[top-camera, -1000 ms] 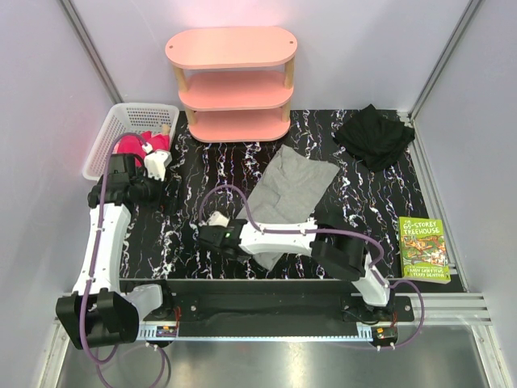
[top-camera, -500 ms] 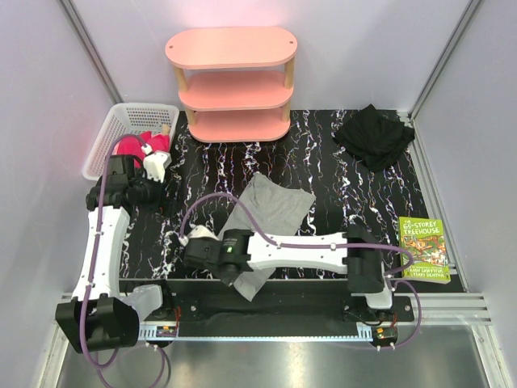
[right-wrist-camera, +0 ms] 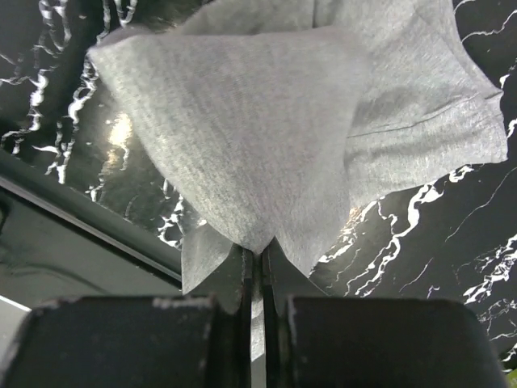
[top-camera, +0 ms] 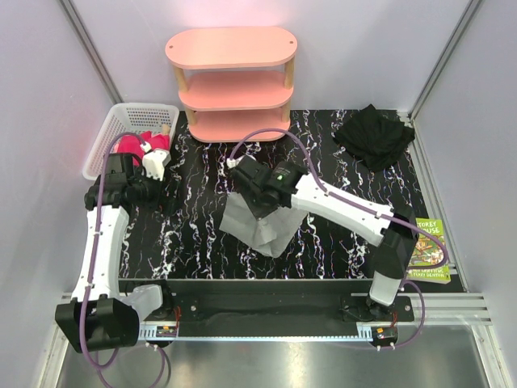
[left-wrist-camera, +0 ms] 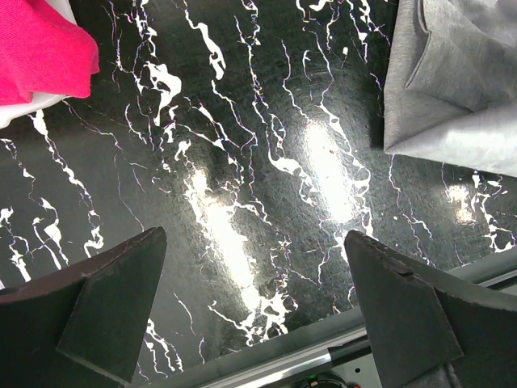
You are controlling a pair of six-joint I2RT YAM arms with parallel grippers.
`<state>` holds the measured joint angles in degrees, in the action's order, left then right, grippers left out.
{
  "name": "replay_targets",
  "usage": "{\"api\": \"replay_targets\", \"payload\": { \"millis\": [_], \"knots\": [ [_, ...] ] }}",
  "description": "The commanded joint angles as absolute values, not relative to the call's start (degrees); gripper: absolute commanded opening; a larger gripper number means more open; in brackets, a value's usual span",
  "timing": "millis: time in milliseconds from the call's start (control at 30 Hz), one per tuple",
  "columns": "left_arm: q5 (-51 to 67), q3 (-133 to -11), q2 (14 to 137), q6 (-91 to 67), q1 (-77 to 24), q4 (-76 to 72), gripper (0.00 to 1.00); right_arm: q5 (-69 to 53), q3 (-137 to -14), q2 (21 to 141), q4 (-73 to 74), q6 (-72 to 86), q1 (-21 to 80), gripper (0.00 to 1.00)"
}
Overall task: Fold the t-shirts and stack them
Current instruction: Fold the tshirt
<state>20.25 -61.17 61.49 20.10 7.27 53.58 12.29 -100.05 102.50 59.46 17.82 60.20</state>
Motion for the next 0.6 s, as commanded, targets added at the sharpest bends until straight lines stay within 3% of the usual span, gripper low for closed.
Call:
{"api": "replay_targets", "payload": {
  "millis": [0, 367, 567],
  "knots": [
    [21.62, -64.07, 61.87, 20.74, 7.56, 53.0, 0.99, 6.52, -97.92, 101.08, 55.65, 13.19, 54.95, 0.0],
    [21.36, -63.19, 62.66, 21.62, 7.47, 53.0, 0.99, -24.12, -93.43, 101.16, 45.36, 12.74, 36.49, 0.0],
    [22.24, -62.93, 62.76, 21.45, 7.47, 53.0, 0.99, -40.07, -97.2, 114.24, 44.82, 13.71, 26.11, 0.01]
  ]
}}
